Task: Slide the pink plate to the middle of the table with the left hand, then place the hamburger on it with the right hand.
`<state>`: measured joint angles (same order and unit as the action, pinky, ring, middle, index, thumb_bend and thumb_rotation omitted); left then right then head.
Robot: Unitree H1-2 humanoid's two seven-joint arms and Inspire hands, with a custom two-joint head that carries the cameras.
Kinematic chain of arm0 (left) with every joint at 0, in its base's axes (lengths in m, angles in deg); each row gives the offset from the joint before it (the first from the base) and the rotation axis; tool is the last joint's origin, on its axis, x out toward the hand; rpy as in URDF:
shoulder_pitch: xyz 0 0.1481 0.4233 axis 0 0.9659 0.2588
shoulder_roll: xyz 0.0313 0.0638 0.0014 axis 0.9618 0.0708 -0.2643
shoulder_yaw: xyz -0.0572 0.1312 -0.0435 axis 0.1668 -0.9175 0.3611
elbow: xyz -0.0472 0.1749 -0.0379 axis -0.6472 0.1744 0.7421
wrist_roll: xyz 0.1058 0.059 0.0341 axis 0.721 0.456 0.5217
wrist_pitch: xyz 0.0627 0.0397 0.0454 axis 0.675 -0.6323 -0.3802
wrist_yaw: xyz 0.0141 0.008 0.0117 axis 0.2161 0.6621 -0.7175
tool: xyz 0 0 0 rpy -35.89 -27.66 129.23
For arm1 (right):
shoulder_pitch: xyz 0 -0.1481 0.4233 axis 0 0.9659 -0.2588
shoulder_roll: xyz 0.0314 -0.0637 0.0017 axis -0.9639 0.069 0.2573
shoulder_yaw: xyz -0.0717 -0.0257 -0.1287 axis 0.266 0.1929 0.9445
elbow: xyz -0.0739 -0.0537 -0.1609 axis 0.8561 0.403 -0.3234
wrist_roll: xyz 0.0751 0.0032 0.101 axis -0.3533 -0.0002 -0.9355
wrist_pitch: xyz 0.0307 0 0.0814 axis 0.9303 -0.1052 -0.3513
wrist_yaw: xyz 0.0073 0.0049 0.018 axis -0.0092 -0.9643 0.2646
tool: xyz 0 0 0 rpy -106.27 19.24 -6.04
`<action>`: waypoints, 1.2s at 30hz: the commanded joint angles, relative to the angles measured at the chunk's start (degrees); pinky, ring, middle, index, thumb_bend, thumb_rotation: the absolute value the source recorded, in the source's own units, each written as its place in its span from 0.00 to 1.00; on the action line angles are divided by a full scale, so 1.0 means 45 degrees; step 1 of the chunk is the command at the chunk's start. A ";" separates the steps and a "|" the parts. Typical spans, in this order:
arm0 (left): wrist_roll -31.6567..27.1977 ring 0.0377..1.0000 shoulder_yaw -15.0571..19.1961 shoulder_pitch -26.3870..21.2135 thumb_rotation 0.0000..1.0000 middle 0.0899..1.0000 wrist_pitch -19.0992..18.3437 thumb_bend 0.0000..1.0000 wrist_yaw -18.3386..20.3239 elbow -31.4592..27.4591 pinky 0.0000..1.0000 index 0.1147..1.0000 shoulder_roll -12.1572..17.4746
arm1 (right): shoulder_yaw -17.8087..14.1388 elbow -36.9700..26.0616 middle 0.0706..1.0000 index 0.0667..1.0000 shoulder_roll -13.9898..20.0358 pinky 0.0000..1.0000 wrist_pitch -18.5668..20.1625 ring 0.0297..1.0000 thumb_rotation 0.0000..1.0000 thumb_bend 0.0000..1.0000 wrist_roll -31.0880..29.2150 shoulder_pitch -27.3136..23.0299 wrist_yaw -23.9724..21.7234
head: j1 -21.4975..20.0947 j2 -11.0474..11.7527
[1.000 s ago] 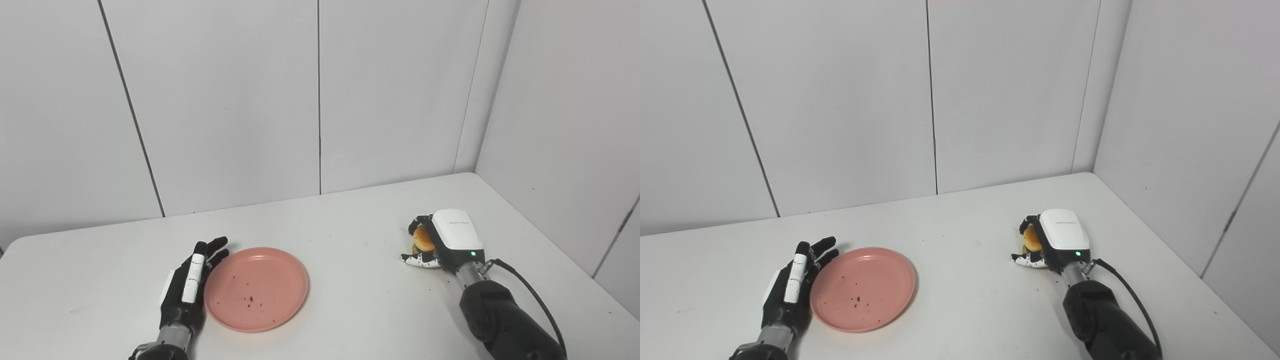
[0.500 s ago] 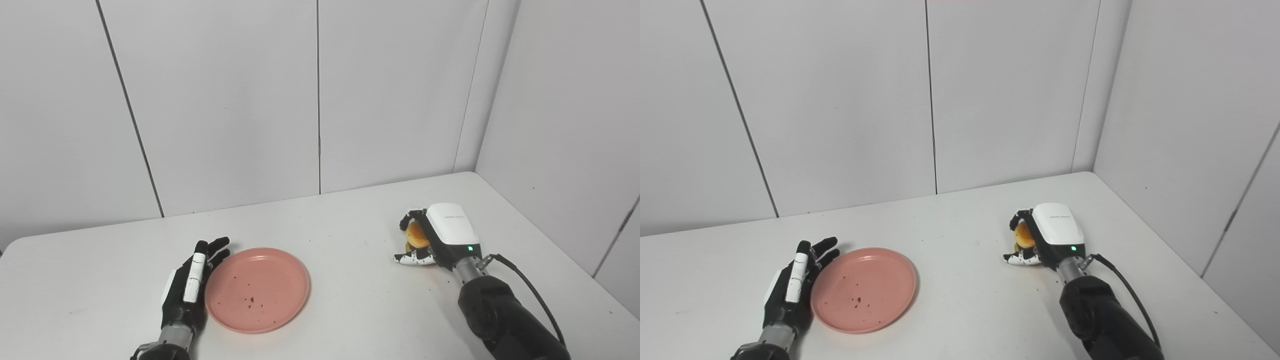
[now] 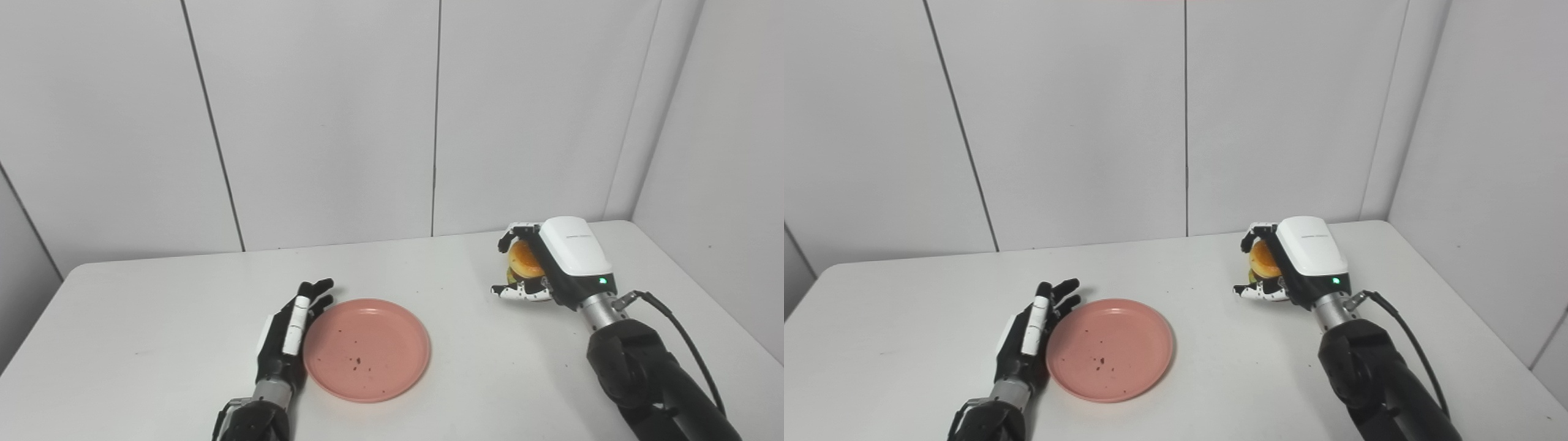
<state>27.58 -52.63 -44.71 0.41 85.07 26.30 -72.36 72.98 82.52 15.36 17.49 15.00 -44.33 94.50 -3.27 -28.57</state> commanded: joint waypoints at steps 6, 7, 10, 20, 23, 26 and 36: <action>0.0443 0.85 -0.0219 -0.0178 0.90 0.87 0.0246 0.83 -0.0344 0.0349 0.90 0.67 -0.0310 | -0.0058 -0.0094 0.34 0.45 -0.0267 0.24 -0.0806 0.28 0.14 0.50 -0.0338 -0.1244 0.0083 | 0.0639 0.0010; 0.0459 0.85 -0.0218 -0.0186 0.90 0.88 0.0259 0.83 -0.0368 0.0382 0.90 0.67 -0.0336 | -0.0034 0.0005 0.35 0.45 -0.0341 0.24 -0.0915 0.29 0.14 0.50 -0.0454 -0.1328 0.0077 | 0.0716 0.0014; 0.0490 0.86 -0.0218 -0.0202 0.90 0.87 0.0282 0.83 -0.0450 0.0426 0.90 0.67 -0.0408 | 0.0134 0.0469 0.35 0.45 -0.0605 0.25 -0.1265 0.30 0.14 0.50 -0.0524 -0.1618 0.0232 | 0.0865 0.0014; 0.0776 0.85 -0.0291 -0.0283 0.90 0.85 0.0253 0.80 -0.0738 0.0578 0.87 0.67 -0.0633 | 0.0704 0.1480 0.34 0.44 -0.1704 0.23 -0.1769 0.28 0.15 0.50 -0.0403 -0.2147 0.0437 | 0.1451 0.0059; 0.0755 0.86 -0.0285 -0.0323 0.91 0.84 0.0322 0.81 -0.0788 0.0674 0.88 0.66 -0.0676 | 0.0872 0.1729 0.35 0.45 -0.2031 0.26 -0.1952 0.29 0.15 0.50 -0.0357 -0.2220 0.0561 | 0.1555 0.0094; 0.0688 0.86 -0.0242 -0.0326 0.89 0.81 0.0349 0.80 -0.0823 0.0714 0.88 0.65 -0.0725 | 0.0968 0.1861 0.36 0.45 -0.2339 0.24 -0.2003 0.29 0.15 0.50 -0.0409 -0.2269 0.0598 | 0.1616 0.0105; 0.0592 0.89 -0.0209 -0.0313 0.87 0.83 0.0516 0.81 -0.0786 0.0781 0.88 0.63 -0.0760 | 0.1385 0.2347 0.36 0.44 -0.2966 0.26 -0.2252 0.31 0.16 0.50 -0.0304 -0.2261 0.0945 | 0.1792 0.0138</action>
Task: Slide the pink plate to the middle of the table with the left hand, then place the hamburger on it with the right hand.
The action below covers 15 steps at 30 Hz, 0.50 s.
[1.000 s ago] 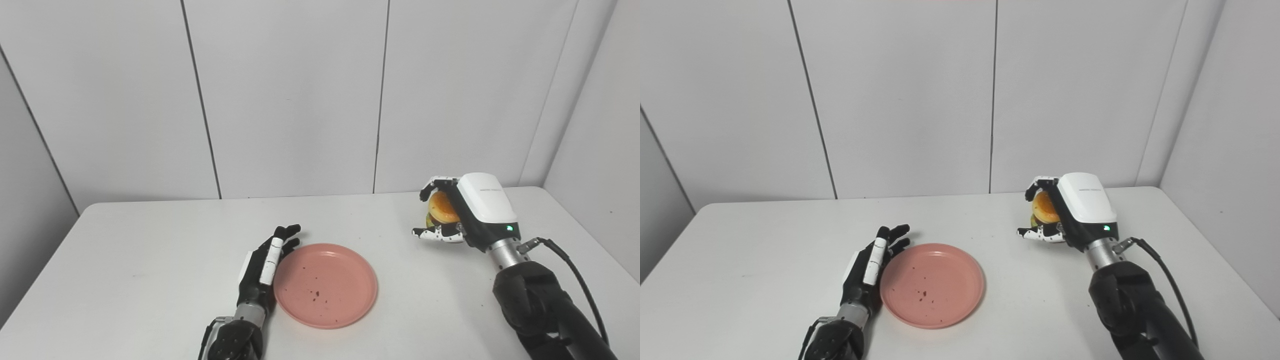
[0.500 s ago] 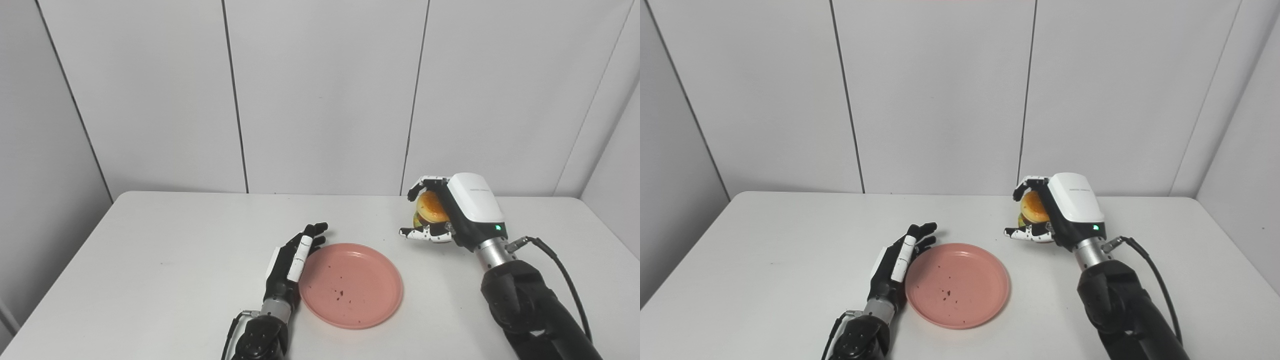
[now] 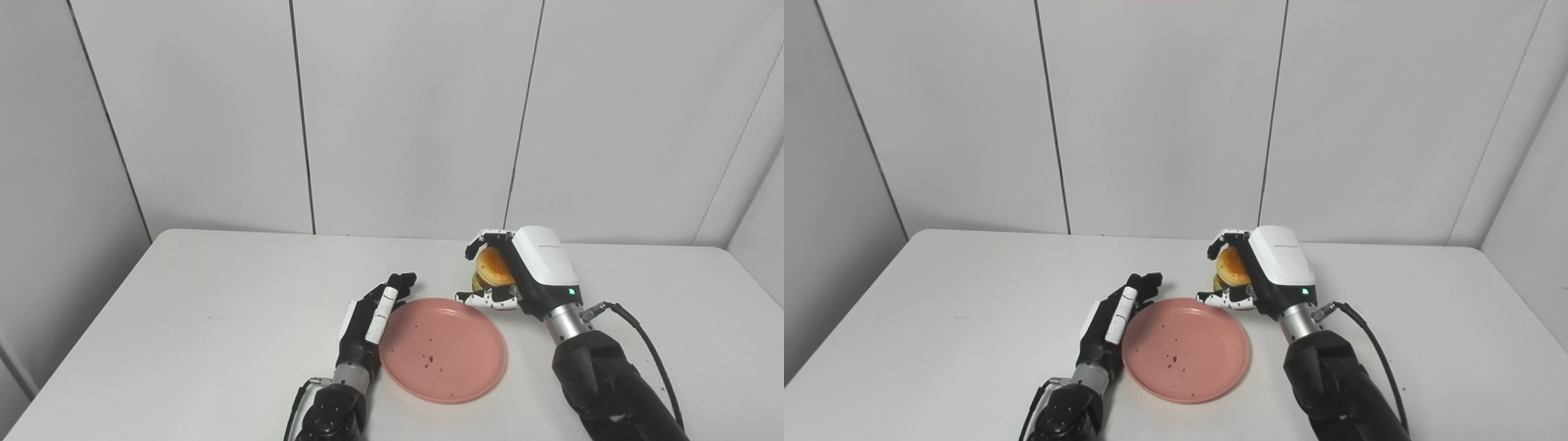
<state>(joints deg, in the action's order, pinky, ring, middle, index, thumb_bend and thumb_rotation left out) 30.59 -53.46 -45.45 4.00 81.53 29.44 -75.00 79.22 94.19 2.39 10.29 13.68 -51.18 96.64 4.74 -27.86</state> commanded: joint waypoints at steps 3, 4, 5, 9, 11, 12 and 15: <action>-0.0126 0.89 -0.0021 -0.0163 0.87 0.83 -0.0118 0.80 0.0097 0.0203 0.87 0.62 -0.0169 | -0.0035 -0.0357 0.36 0.44 -0.0374 0.27 -0.0510 0.31 0.15 0.50 -0.0283 -0.0585 0.0306 | 0.0094 -0.0007; -0.0154 0.89 -0.0013 -0.0167 0.86 0.83 -0.0094 0.80 0.0128 0.0231 0.87 0.61 -0.0174 | -0.0045 -0.0426 0.37 0.44 -0.0465 0.28 -0.0396 0.32 0.15 0.50 -0.0332 -0.0525 0.0236 | 0.0094 -0.0007; -0.0171 0.90 -0.0005 -0.0168 0.86 0.83 -0.0088 0.81 0.0146 0.0243 0.86 0.61 -0.0179 | -0.0048 -0.0471 0.37 0.44 -0.0518 0.28 -0.0323 0.32 0.15 0.50 -0.0351 -0.0488 0.0194 | 0.0094 -0.0007; -0.0098 0.88 -0.0001 -0.0167 0.87 0.82 -0.0091 0.80 0.0054 0.0254 0.87 0.64 -0.0193 | 0.0012 -0.0466 0.32 0.44 -0.0866 0.23 -0.0312 0.27 0.15 0.50 -0.0649 -0.0275 -0.0056 | 0.0022 -0.0001; -0.0128 0.87 0.0014 -0.0164 0.87 0.81 -0.0067 0.80 0.0083 0.0249 0.88 0.65 -0.0186 | 0.0062 -0.0336 0.32 0.44 -0.0954 0.23 -0.0427 0.26 0.15 0.50 -0.0688 -0.0206 -0.0024 | -0.0042 -0.0004; -0.0113 0.86 0.0010 -0.0157 0.87 0.80 -0.0085 0.80 0.0075 0.0231 0.88 0.65 -0.0179 | 0.0134 -0.0206 0.32 0.44 -0.0992 0.24 -0.0483 0.27 0.15 0.50 -0.0625 -0.0183 0.0036 | -0.0042 -0.0004; 0.0064 0.87 -0.0080 -0.0145 0.88 0.82 -0.0109 0.80 0.0022 0.0214 0.87 0.65 -0.0123 | 0.0439 0.0231 0.33 0.44 -0.1050 0.25 -0.0608 0.29 0.15 0.50 -0.0316 -0.0155 0.0270 | -0.0056 -0.0028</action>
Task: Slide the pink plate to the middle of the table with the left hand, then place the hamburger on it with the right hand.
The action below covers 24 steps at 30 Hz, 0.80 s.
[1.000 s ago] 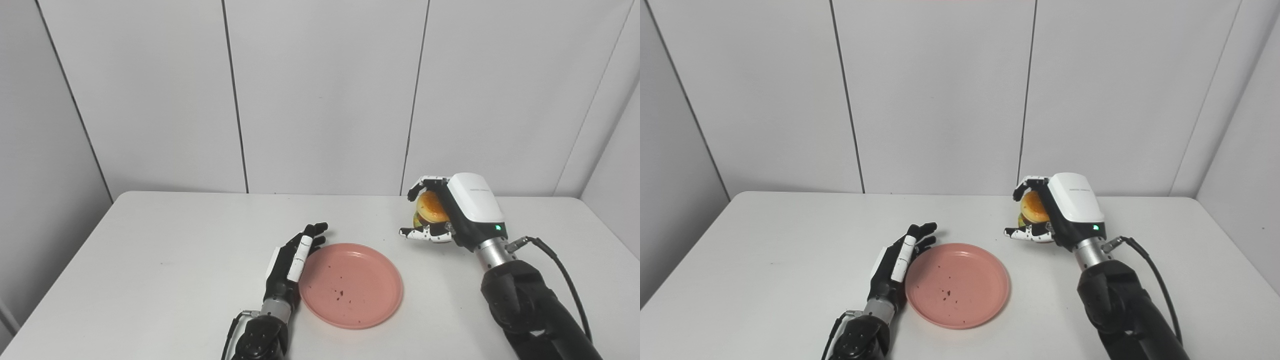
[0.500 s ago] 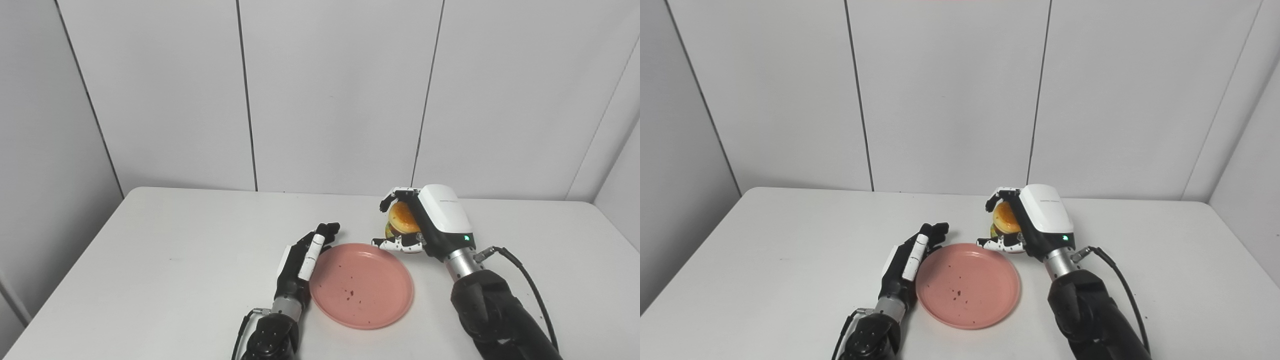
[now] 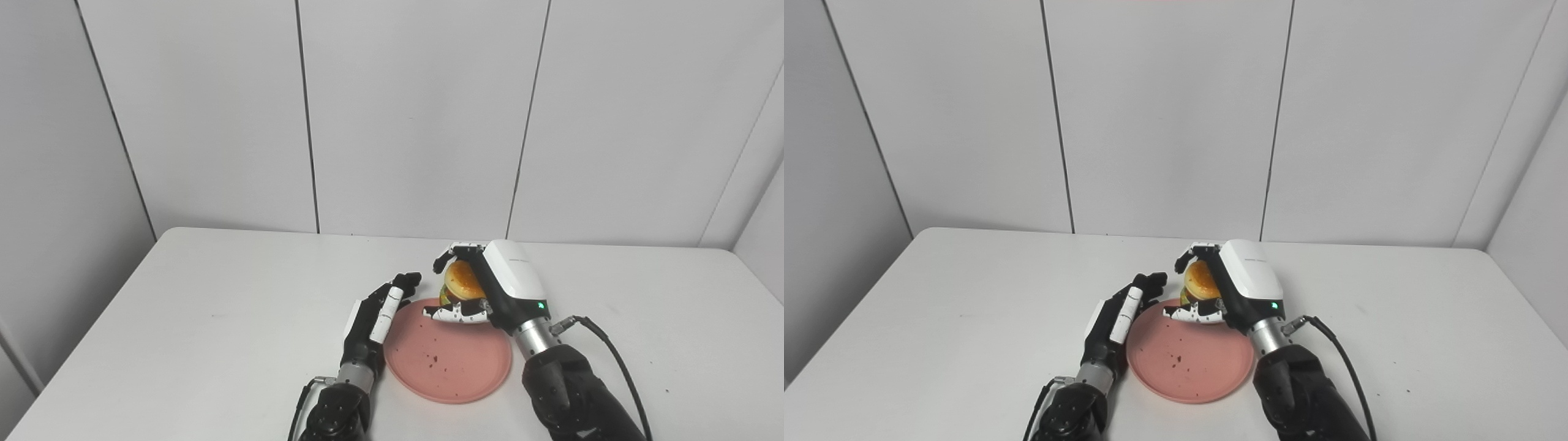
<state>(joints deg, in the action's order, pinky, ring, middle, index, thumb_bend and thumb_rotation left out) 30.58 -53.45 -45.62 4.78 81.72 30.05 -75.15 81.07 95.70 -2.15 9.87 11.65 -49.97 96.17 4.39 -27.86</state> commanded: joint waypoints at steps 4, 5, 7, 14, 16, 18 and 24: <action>0.0136 0.87 -0.0148 -0.0101 0.90 0.82 -0.0276 0.79 -0.0029 0.0064 0.86 0.69 -0.0040 | 0.0429 0.0634 0.36 0.45 -0.0143 0.27 -0.0605 0.31 0.15 0.50 0.0346 -0.0403 0.0507 | 0.0000 -0.0084; 0.0114 0.87 -0.0144 -0.0103 0.90 0.82 -0.0255 0.79 -0.0020 0.0064 0.85 0.70 -0.0030 | 0.0515 0.0886 0.36 0.45 -0.0162 0.28 -0.0686 0.31 0.15 0.50 0.0369 -0.0420 0.0603 | -0.0014 -0.0094; 0.0098 0.86 -0.0148 -0.0103 0.90 0.81 -0.0220 0.79 -0.0002 0.0064 0.84 0.70 0.0001 | 0.0658 0.1360 0.36 0.45 -0.0195 0.27 -0.0839 0.31 0.15 0.50 0.0441 -0.0463 0.0840 | -0.0053 -0.0112; 0.0040 0.85 -0.0171 -0.0072 0.91 0.82 -0.0189 0.77 0.0045 -0.0005 0.84 0.74 0.0063 | 0.0854 0.2531 0.37 0.45 -0.0305 0.27 -0.1164 0.31 0.15 0.50 0.0379 -0.0543 0.1310 | -0.0129 -0.0164; 0.0090 0.85 -0.0200 -0.0070 0.92 0.83 -0.0143 0.77 0.0029 -0.0010 0.85 0.76 0.0083 | 0.0867 0.2674 0.38 0.45 -0.0339 0.27 -0.1212 0.31 0.15 0.50 0.0312 -0.0526 0.1360 | -0.0140 -0.0186; 0.0045 0.85 -0.0173 -0.0071 0.92 0.83 -0.0169 0.77 0.0018 -0.0029 0.85 0.77 0.0073 | 0.0903 0.2730 0.38 0.45 -0.0375 0.26 -0.1311 0.31 0.15 0.50 0.0232 -0.0474 0.1376 | -0.0152 -0.0196; 0.0148 0.85 -0.0209 -0.0102 0.92 0.84 -0.0152 0.79 -0.0046 0.0063 0.83 0.79 0.0110 | 0.1092 0.2935 0.38 0.45 -0.0418 0.26 -0.1587 0.31 0.16 0.50 0.0305 -0.0357 0.1723 | -0.0178 -0.0209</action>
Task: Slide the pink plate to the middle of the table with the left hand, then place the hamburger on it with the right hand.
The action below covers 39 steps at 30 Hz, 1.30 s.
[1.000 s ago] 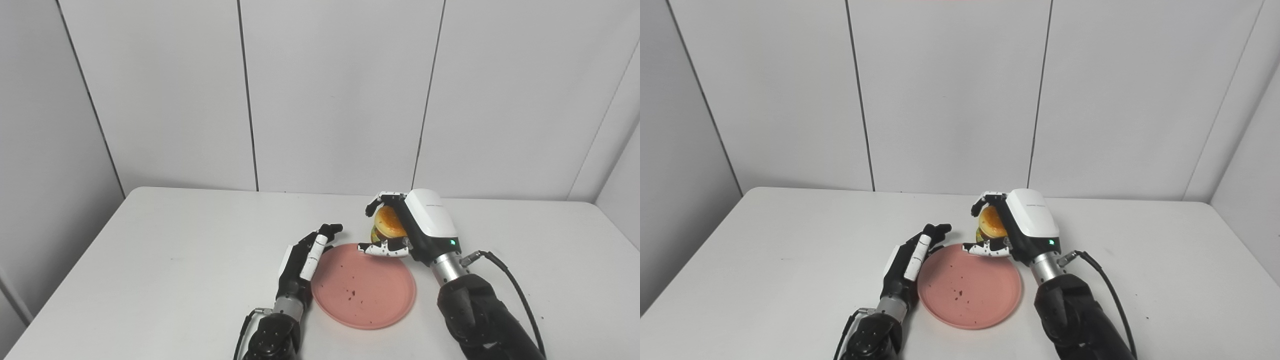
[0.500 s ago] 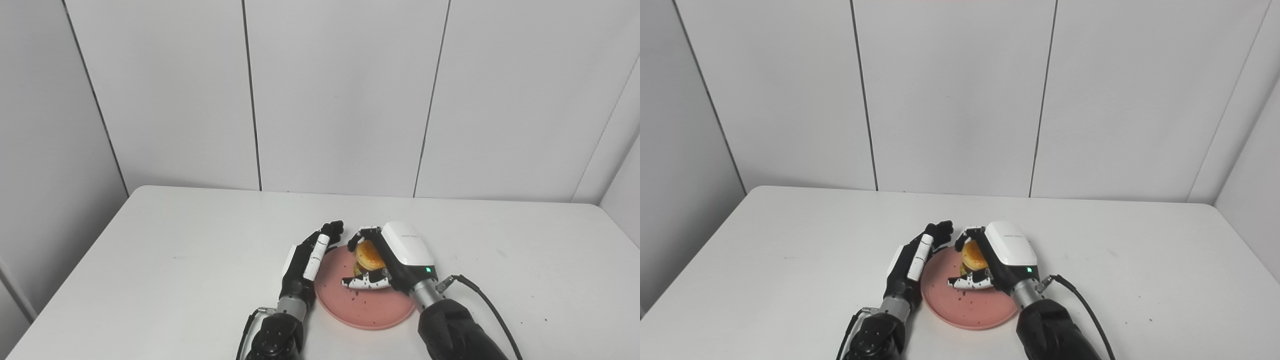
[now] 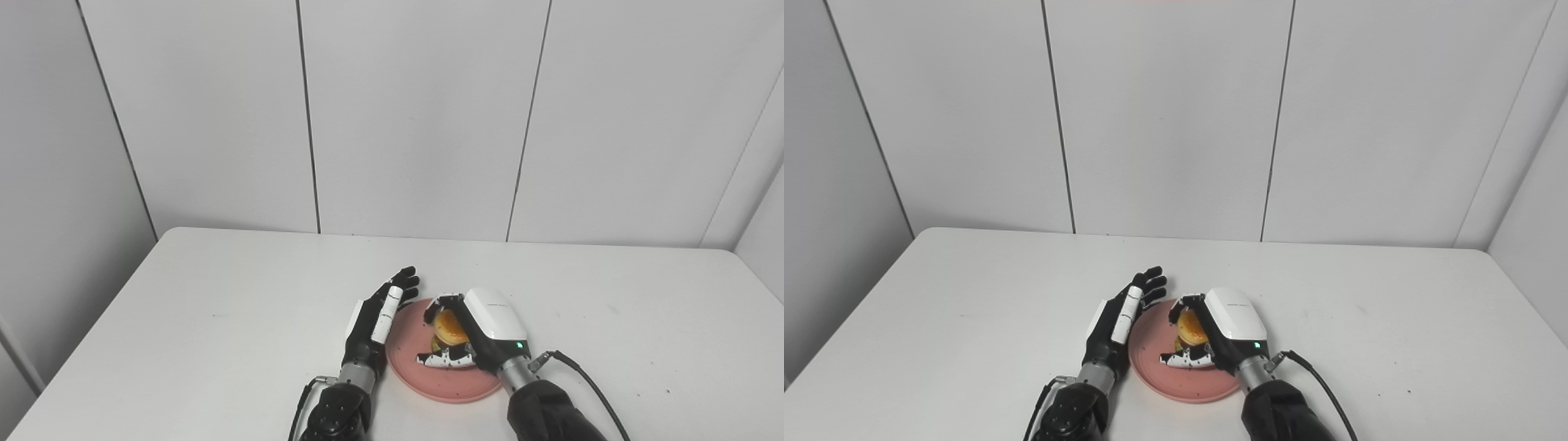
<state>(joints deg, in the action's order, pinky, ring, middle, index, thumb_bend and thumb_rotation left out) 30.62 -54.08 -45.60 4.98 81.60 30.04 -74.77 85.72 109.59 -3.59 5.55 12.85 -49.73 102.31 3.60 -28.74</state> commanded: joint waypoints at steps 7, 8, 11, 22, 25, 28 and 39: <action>-0.0233 0.86 0.0042 -0.0175 0.91 0.85 -0.0127 0.79 0.0162 0.0226 0.84 0.79 -0.0012 | 0.0400 -0.0599 0.65 0.64 0.0300 0.57 -0.0694 0.62 0.88 0.78 0.0182 -0.0311 -0.0063 | -0.0021 -0.0031; -0.0328 0.86 0.0083 -0.0188 0.90 0.85 -0.0128 0.79 0.0220 0.0260 0.84 0.80 -0.0027 | 0.0429 -0.0704 0.70 0.68 0.0352 0.63 -0.0673 0.68 0.92 0.82 0.0174 -0.0285 -0.0156 | -0.0016 -0.0033; -0.0336 0.86 0.0106 -0.0180 0.91 0.85 -0.0105 0.80 0.0254 0.0273 0.85 0.81 -0.0026 | 0.0418 -0.0916 0.79 0.75 0.0451 0.76 -0.0624 0.78 0.98 0.85 0.0101 -0.0198 -0.0373 | -0.0033 -0.0030; -0.0124 0.87 -0.0008 -0.0166 0.92 0.84 -0.0104 0.81 0.0209 0.0225 0.86 0.80 0.0076 | 0.0308 -0.1117 0.85 0.78 0.0630 0.86 -0.1155 0.85 1.00 0.83 0.0133 -0.0168 0.0153 | -0.0060 0.0003; -0.0102 0.90 -0.0021 -0.0141 0.92 0.86 -0.0209 0.81 0.0199 0.0122 0.88 0.79 0.0084 | 0.0134 -0.1375 0.85 0.78 0.0675 0.85 -0.1346 0.85 1.00 0.83 0.0097 -0.0135 0.0322 | -0.0079 -0.0008; -0.0237 0.94 0.0067 -0.0110 0.91 0.89 -0.0337 0.80 0.0239 0.0021 0.92 0.80 0.0022 | -0.0099 -0.1685 0.85 0.78 0.0671 0.85 -0.1373 0.85 1.00 0.85 0.0015 -0.0080 0.0451 | -0.0088 0.0002; 0.0111 0.91 0.0253 -0.0074 0.93 0.87 0.0138 0.79 -0.0455 0.0002 0.90 0.79 -0.0051 | -0.2420 -0.1811 0.80 0.77 -0.0358 0.69 -0.3116 0.78 1.00 0.80 -0.2808 0.0167 0.1888 | -0.0153 0.0024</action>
<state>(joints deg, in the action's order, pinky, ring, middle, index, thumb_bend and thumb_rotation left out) 30.61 -53.13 -45.67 5.51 81.02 30.09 -74.85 76.41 102.85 -4.00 -5.62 3.33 -47.79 109.99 2.90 -28.56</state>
